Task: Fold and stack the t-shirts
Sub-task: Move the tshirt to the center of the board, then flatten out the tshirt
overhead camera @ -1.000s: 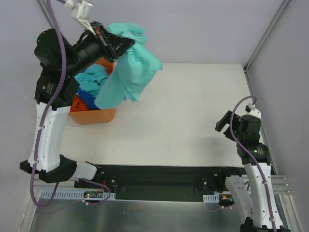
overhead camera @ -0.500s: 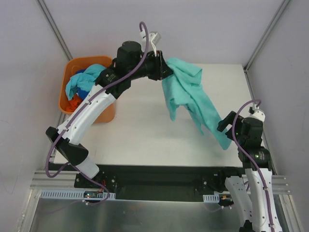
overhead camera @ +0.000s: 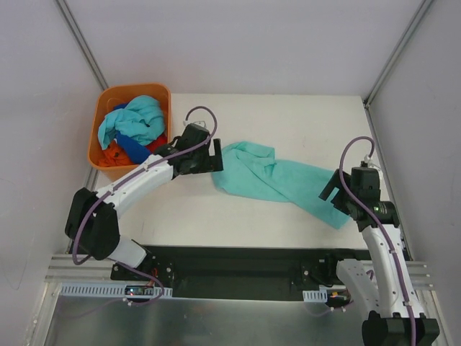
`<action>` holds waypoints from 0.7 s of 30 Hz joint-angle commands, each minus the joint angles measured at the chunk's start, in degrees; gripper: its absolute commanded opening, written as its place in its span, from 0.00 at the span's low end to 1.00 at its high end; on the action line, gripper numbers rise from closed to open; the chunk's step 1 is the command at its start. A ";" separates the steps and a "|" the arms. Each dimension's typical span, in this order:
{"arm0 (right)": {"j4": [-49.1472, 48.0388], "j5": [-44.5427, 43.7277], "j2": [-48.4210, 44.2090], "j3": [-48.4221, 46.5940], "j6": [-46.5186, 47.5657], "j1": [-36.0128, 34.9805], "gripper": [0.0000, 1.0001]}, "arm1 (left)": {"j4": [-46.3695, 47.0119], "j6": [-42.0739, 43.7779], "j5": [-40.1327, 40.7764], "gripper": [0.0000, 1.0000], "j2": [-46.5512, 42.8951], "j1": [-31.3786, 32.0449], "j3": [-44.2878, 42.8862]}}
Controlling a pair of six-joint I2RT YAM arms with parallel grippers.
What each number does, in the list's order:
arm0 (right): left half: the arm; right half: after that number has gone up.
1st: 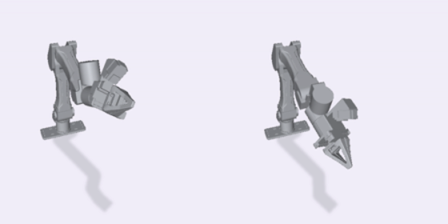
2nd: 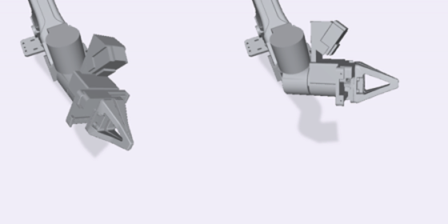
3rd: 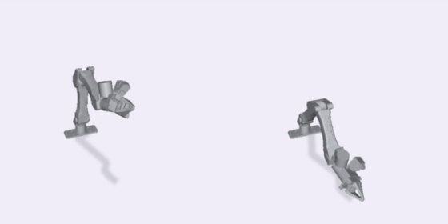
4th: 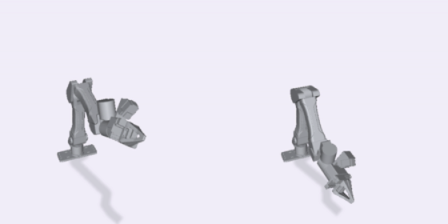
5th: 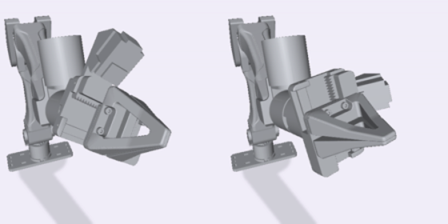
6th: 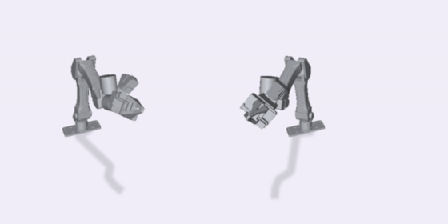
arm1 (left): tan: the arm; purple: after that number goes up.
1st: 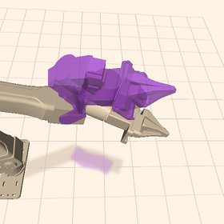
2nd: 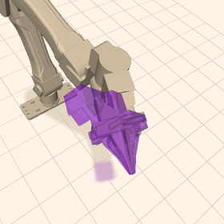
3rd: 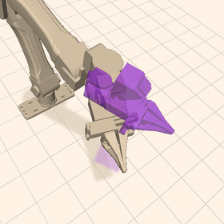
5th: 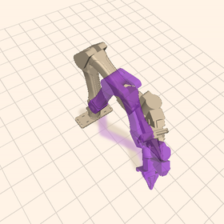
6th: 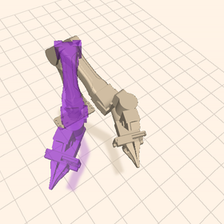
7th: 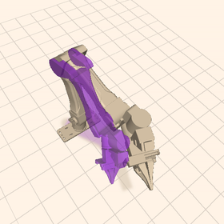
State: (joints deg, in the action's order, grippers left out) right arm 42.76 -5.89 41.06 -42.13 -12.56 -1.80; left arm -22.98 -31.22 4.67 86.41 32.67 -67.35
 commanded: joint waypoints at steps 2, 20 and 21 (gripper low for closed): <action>9.53 -9.22 4.98 -1.21 -6.68 -0.22 0.97 | 3.46 -6.12 2.19 0.99 -4.86 0.47 8.10; 1.54 -2.46 12.02 5.57 -6.96 17.36 0.98 | 5.76 21.37 -21.37 0.99 36.97 4.33 -43.11; 1.19 -1.85 12.29 5.57 -6.69 17.88 0.98 | 5.41 21.73 -20.32 0.99 38.47 5.38 -46.43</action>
State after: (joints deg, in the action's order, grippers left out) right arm 46.61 -10.55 52.07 -36.80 -20.47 13.65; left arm -14.96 -17.69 -13.37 118.50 33.91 -105.43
